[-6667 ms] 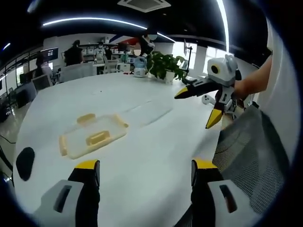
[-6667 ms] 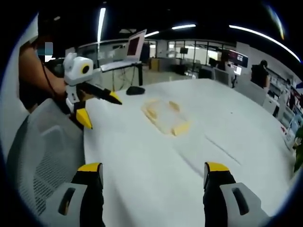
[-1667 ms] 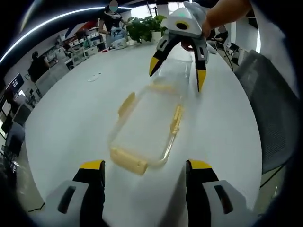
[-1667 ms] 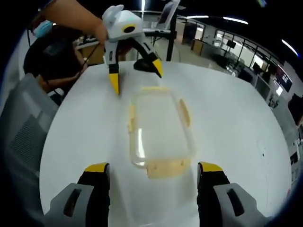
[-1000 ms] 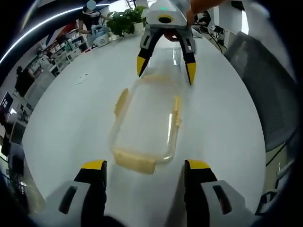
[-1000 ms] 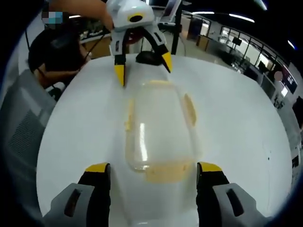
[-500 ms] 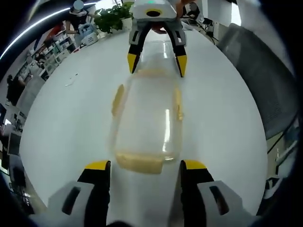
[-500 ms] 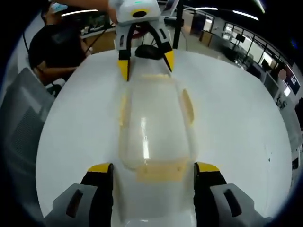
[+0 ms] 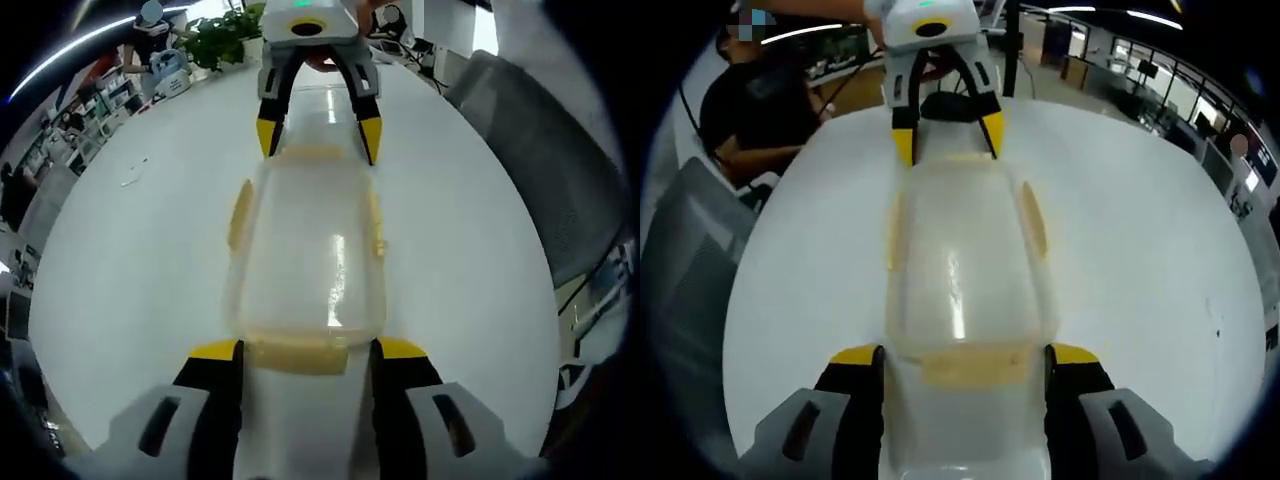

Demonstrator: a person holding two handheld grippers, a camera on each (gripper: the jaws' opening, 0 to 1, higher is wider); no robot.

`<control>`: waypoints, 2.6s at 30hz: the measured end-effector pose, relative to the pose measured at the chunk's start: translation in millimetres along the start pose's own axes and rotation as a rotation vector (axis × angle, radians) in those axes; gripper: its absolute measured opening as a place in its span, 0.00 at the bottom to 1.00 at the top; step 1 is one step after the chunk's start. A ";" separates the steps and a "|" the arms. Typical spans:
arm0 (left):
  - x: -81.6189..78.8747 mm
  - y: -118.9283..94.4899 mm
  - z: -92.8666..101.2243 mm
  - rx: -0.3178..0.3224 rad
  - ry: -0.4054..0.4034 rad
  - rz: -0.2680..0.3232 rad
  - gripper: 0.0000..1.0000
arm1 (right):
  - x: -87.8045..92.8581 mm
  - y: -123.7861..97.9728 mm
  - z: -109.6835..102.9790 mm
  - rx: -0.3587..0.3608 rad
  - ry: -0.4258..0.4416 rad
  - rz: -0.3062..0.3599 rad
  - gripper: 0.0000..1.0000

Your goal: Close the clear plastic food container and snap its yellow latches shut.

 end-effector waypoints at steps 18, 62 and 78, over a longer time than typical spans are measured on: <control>4.2 -4.3 1.3 0.020 0.009 -0.016 0.40 | 1.0 -3.3 1.2 -0.030 -0.053 -0.011 0.40; -22.9 -20.2 25.1 -0.074 -0.026 -0.099 0.39 | -7.0 -28.4 -3.3 -0.005 -0.097 -0.037 0.39; -52.6 -30.2 34.2 -0.107 -0.017 -0.101 0.39 | -3.7 -61.4 -4.6 0.026 -0.127 -0.034 0.39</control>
Point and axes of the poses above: the point that each gripper's makers call its tool centre point, and the gripper's own axes: y roughly forward along the fingers, z roughly to its right, x roughly out of its underside, the point moved 9 cm from there along -y, roughly backward along the fingers, and after that the axes turned 9 degrees about x, right-handed, at the moved point
